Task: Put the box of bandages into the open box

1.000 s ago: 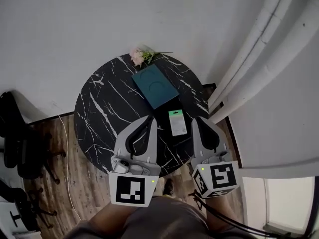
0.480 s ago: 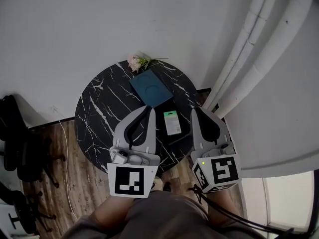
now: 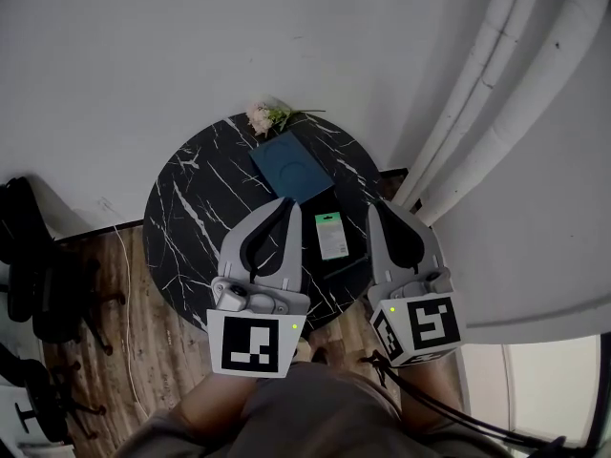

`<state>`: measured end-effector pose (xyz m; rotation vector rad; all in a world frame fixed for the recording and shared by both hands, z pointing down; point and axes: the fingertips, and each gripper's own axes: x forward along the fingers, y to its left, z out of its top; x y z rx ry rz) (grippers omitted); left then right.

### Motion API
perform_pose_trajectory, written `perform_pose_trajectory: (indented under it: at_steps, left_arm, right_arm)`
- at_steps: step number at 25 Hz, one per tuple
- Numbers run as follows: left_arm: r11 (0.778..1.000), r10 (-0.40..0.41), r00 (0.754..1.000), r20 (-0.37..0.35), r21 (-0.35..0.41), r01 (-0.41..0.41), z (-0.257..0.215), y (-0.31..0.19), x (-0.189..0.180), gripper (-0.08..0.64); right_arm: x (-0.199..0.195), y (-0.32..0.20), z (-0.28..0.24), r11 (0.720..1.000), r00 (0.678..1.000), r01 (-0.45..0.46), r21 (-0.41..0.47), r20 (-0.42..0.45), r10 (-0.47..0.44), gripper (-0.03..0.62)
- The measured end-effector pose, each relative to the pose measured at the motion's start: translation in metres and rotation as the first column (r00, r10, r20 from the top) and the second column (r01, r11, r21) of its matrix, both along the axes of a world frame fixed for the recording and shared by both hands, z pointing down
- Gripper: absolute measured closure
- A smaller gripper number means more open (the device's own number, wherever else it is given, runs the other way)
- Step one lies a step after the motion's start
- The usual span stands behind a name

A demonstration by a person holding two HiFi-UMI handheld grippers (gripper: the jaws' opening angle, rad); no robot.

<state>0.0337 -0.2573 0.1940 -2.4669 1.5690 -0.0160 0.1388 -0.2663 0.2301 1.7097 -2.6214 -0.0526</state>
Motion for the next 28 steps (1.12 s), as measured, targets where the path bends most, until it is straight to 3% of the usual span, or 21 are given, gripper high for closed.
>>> perform_pose_trajectory:
  at_steps: [28]
  left_arm:
    - [1.000,0.000,1.000,0.021,-0.008,0.000,0.0058,-0.0047,-0.0024,0.560]
  right_arm:
    - [-0.0007,-0.0061,0.0085,1.000,1.000,-0.011,-0.013,0.013,0.011,0.566]
